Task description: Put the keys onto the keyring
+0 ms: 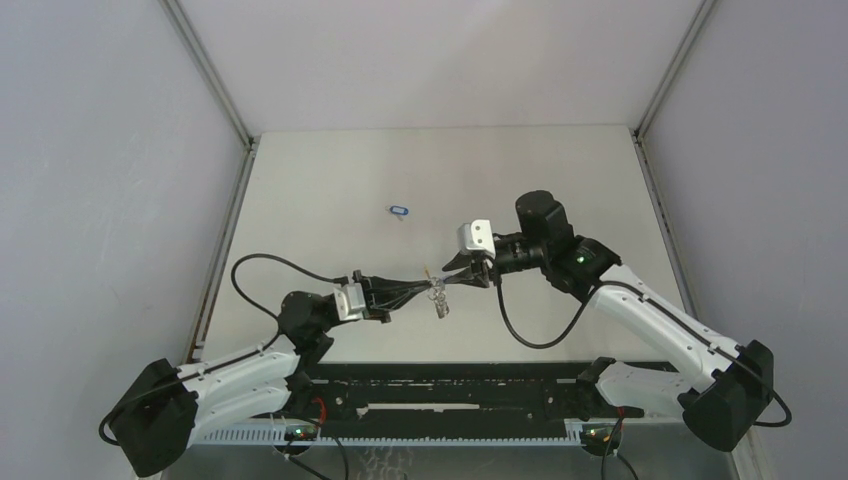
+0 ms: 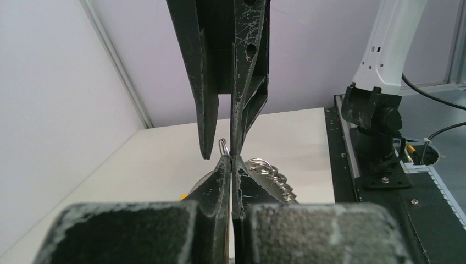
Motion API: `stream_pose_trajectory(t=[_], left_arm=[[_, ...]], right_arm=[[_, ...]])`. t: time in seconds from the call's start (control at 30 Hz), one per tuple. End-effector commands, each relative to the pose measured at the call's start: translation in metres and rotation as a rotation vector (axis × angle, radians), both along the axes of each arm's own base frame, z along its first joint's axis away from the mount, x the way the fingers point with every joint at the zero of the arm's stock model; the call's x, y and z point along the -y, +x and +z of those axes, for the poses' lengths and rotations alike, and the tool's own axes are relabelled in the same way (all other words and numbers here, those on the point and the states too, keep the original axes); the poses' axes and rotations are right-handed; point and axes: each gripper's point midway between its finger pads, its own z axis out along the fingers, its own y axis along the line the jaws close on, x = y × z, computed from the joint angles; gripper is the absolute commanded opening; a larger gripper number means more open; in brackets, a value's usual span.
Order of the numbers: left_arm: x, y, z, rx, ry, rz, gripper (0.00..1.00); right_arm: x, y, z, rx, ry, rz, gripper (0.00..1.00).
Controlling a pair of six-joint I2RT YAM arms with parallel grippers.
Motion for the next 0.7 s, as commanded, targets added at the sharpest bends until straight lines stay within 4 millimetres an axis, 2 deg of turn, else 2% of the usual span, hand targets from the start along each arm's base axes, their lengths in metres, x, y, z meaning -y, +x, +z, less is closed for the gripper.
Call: stream_pose_trajectory(t=[0.0,0.2,0.4,0.67], left_arm=[[-0.004,-0.009,0.009,0.033,-0.037,-0.029,0.00],[-0.002,-0.011,0.008,0.036,-0.029,-0.045,0.00],[-0.001,-0.010,0.007,0.032,-0.025,-0.049,0.00],[-0.001,-0.010,0.008,0.035,-0.027,-0.050,0.00]], right_arm=[[-0.005,0.001,0.023,0.086,0.062,0.042,0.26],[-0.012,-0.004,0.032,0.105,0.104,0.088,0.29],[-0.017,-0.012,0.031,0.091,0.118,0.142,0.30],[-0.018,-0.016,0.027,0.067,0.101,0.179,0.24]])
